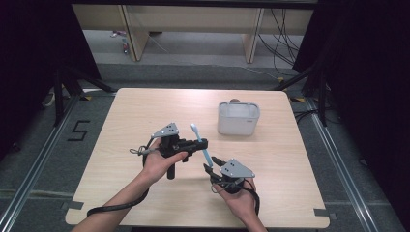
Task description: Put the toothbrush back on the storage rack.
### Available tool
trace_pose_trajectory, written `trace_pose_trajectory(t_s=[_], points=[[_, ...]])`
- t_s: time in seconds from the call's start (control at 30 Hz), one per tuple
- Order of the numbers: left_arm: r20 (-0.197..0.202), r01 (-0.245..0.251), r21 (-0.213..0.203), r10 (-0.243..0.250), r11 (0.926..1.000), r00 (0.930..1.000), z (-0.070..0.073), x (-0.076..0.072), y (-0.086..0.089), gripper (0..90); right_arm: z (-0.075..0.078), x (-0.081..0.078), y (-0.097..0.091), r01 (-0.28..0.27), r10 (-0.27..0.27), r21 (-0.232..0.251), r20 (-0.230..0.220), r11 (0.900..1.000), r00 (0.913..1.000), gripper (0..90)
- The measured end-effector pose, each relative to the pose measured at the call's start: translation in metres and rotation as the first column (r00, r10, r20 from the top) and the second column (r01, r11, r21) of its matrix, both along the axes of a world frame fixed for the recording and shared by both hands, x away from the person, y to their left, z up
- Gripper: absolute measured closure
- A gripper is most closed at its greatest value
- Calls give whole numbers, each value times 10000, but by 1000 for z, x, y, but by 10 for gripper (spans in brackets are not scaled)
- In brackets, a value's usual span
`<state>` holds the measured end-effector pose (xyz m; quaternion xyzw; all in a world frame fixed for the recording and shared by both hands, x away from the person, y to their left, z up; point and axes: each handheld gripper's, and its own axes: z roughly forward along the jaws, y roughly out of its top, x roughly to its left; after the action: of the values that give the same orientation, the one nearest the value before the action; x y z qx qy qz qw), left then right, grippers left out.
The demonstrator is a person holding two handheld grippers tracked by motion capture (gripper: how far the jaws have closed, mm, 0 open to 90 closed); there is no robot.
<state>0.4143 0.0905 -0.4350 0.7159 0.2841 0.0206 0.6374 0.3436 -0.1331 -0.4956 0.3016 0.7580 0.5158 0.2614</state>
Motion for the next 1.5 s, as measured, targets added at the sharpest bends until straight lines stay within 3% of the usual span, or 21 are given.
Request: trace_pose_trajectory(t_s=[0.3, 0.53, 0.6, 0.73, 0.87, 0.9, 1.0, 1.07, 1.2, 1.5], points=[[971, -768, 885, 681, 9931, 9929, 11, -6, 5, 836, 3, -1, -7, 96, -96, 6, -37, 10000, 9999, 554], [1528, -1058, 1237, 864, 9867, 9845, 14, -8, 7, 836, 6, -4, -11, 202, -193, 342, -280, 9992, 9994, 552], [1552, -1109, 1276, 906, 9856, 9837, 14, -8, 7, 836, 9, -3, -14, 201, -199, 372, -68, 9991, 9998, 554], [1582, -1150, 1219, 951, 9859, 9828, 13, -8, 7, 836, 11, -5, -14, 304, -288, 504, -314, 9983, 9991, 561], [1593, -1183, 1262, 976, 9849, 9824, 12, -9, 6, 835, 13, -4, -14, 242, -238, 700, -66, 9973, 9997, 580], [1632, -1173, 1345, 948, 9839, 9820, 12, -9, 5, 836, 14, -5, -14, 237, -220, 664, -270, 9975, 9994, 583], [1626, -1166, 1343, 942, 9841, 9822, 12, -10, 4, 835, 16, -5, -12, 222, -199, 843, -284, 9962, 9994, 593], [1707, -1155, 1439, 903, 9828, 9812, 12, -10, 3, 835, 18, -4, -11, 217, -214, 694, -43, 9974, 9998, 596], [1766, -1174, 1529, 897, 9812, 9802, 10, -10, 0, 835, 25, -6, -11, 247, -233, 879, -171, 9958, 9996, 604], [1883, -1127, 1706, 799, 9789, 9789, 9, -13, -6, 835, 45, -11, -14, 408, -446, 1683, 187, 9849, 9988, 692]])
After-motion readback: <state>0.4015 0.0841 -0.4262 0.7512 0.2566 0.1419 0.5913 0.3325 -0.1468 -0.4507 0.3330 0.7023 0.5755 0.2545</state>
